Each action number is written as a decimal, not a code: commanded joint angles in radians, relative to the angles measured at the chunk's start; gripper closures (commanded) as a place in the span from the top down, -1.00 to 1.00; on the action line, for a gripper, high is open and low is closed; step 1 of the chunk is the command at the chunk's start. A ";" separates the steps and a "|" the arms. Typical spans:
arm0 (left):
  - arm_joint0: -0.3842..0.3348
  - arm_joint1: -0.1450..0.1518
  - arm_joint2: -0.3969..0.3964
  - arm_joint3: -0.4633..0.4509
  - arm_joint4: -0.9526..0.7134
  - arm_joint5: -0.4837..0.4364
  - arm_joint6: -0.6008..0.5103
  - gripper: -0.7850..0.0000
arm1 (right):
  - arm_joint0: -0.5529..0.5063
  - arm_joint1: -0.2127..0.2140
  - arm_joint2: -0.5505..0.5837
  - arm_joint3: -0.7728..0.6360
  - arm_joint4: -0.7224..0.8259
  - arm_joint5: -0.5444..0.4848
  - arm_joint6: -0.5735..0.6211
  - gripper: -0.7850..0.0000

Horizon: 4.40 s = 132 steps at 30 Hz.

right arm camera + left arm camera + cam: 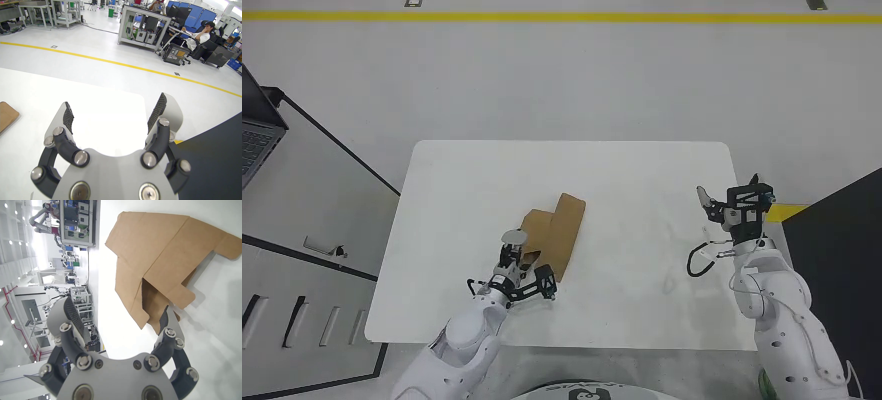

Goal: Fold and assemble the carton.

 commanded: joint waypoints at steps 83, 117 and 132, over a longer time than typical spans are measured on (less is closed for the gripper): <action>0.018 -0.013 -0.037 -0.071 0.120 0.139 0.118 -1.00 | 0.000 0.000 0.000 0.000 0.000 0.000 0.000 1.00; -0.025 0.157 -0.048 -0.165 0.446 0.295 0.227 -1.00 | 0.000 0.000 0.000 0.000 0.000 0.000 0.000 1.00; -0.028 0.165 -0.038 -0.169 0.173 0.182 0.262 -1.00 | 0.002 0.000 0.000 0.001 0.018 -0.033 0.007 1.00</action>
